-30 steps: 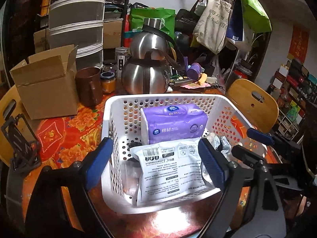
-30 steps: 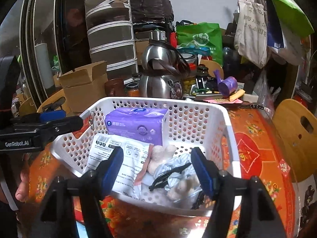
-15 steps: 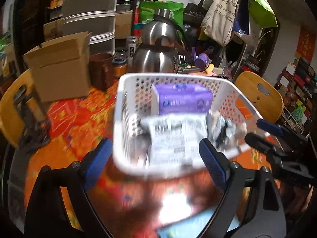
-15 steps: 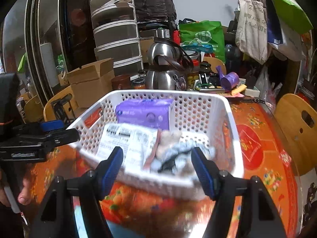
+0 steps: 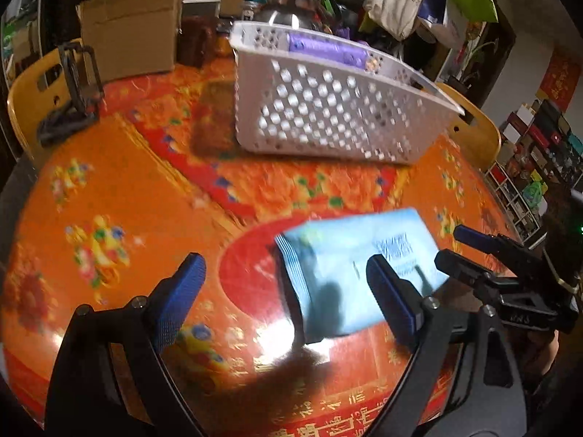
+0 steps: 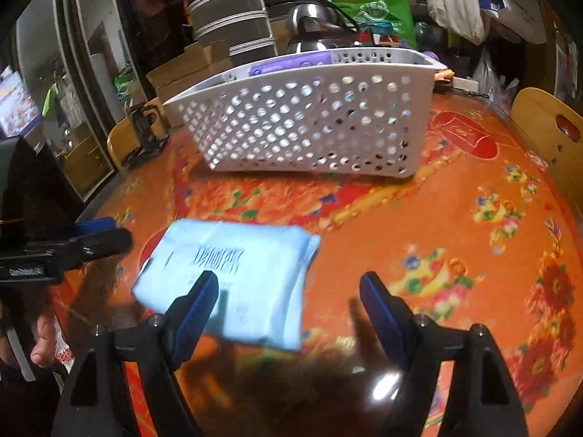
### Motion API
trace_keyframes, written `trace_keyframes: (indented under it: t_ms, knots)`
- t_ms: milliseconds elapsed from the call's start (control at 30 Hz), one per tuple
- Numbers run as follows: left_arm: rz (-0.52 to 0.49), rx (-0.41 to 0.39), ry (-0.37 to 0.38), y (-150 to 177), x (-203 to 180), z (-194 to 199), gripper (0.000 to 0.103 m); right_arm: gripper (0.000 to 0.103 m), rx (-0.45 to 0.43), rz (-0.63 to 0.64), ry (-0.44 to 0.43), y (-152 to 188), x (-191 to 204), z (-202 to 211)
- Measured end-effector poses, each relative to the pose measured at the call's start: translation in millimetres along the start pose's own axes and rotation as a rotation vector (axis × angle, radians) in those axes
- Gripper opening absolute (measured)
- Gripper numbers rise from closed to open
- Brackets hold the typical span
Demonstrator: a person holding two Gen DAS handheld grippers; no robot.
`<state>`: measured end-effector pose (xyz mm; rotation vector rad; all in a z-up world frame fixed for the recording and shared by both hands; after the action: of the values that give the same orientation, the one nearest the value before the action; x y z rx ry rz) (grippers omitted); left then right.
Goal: Organize soft objects
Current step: 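Move both grippers back to the light blue wet-wipe pack, then grasp the light blue wet-wipe pack with both grippers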
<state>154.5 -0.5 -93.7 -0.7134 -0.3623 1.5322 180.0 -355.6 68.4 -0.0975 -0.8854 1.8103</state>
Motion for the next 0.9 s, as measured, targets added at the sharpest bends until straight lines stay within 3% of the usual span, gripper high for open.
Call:
trace_keyframes:
  t_ms: [67, 200, 433, 533, 600, 667, 733, 767, 800, 900]
  knots:
    - [0.000, 0.024, 0.001, 10, -2, -8, 0.088, 0.078, 0.006, 0.010, -0.015, 6, 6, -2]
    - [0.002, 0.044, -0.001, 18, -4, -20, 0.088, 0.058, 0.022, 0.002, -0.043, 10, 8, -8]
    - [0.023, 0.028, 0.028, 21, -5, -23, 0.084, 0.056, 0.030, 0.005, -0.082, 15, 12, -13]
    - [0.022, 0.025, 0.061, 20, -8, -25, 0.066, 0.053, 0.038, 0.002, -0.096, 16, 13, -15]
    - [0.029, 0.032, 0.110, 19, -12, -26, 0.046, 0.049, 0.041, 0.011, -0.093, 16, 15, -15]
    - [0.031, 0.034, 0.125, 20, -15, -25, 0.045, 0.047, 0.044, 0.018, -0.091, 17, 16, -15]
    - [0.024, 0.031, 0.125, 20, -17, -23, 0.039, 0.045, 0.045, 0.026, -0.087, 17, 18, -15]
    - [0.020, 0.031, 0.133, 20, -18, -22, 0.031, 0.043, 0.045, 0.031, -0.086, 18, 19, -15]
    - [0.003, 0.029, 0.148, 21, -22, -21, 0.032, 0.041, 0.046, 0.034, -0.085, 18, 20, -15]
    - [-0.085, 0.000, 0.100, 24, -39, -16, 0.032, 0.040, 0.050, 0.050, -0.075, 19, 24, -15]
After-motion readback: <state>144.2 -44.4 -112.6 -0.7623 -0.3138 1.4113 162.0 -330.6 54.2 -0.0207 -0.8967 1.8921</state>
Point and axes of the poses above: each gripper's, at about its wrist camera, not at the fingertips, and z roughly against the way its jaws point, x to its left, y to its underside, the point moved 1 cm from there along -z, roughly the way its jaws point, and after that the axes turned 1 degree about -x, right-handed, at the moved point
